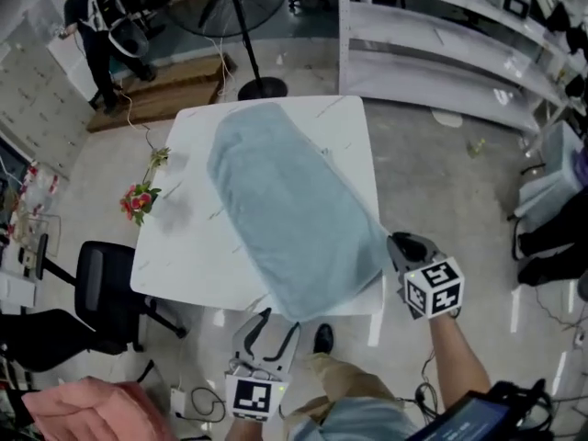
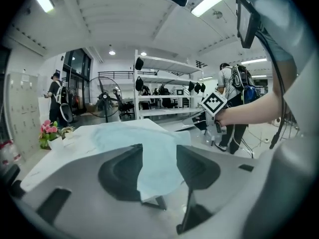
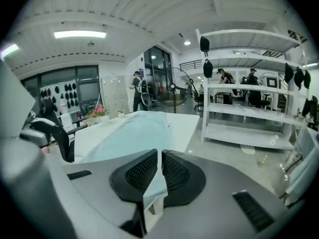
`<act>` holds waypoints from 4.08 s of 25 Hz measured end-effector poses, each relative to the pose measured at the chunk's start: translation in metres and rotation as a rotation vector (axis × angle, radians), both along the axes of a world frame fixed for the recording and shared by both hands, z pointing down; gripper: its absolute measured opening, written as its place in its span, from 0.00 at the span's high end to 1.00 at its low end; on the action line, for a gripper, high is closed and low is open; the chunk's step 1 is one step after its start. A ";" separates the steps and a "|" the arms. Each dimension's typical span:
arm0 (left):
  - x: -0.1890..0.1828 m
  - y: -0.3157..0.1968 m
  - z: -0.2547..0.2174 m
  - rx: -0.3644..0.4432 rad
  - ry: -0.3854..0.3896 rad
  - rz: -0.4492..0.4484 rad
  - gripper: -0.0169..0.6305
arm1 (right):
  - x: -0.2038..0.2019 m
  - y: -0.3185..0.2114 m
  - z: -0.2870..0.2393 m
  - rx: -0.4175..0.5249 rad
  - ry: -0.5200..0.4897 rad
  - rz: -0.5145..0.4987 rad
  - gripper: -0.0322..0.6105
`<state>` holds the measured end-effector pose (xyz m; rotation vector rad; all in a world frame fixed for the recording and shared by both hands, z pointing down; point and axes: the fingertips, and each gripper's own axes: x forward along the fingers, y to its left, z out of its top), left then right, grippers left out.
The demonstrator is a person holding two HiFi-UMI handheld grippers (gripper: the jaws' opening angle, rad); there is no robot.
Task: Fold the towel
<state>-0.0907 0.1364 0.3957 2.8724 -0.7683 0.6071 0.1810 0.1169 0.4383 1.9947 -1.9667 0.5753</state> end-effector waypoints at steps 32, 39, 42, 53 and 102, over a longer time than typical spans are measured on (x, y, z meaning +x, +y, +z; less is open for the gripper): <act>0.059 -0.014 0.029 0.140 0.044 -0.350 0.64 | -0.015 0.035 -0.028 0.177 0.177 -0.641 0.70; 0.040 0.003 0.061 0.093 -0.020 -0.322 0.55 | -0.009 0.037 -0.002 0.151 0.466 -0.862 0.61; 0.034 0.011 0.072 0.076 -0.044 -0.285 0.49 | -0.005 0.030 0.009 0.138 0.547 -0.921 0.60; 0.018 0.003 0.091 0.227 -0.279 -0.170 0.49 | -0.014 0.008 0.019 0.157 0.736 -1.028 0.57; 0.003 0.008 0.123 0.269 -0.519 0.053 0.91 | -0.033 0.018 0.051 0.123 0.910 -1.349 0.90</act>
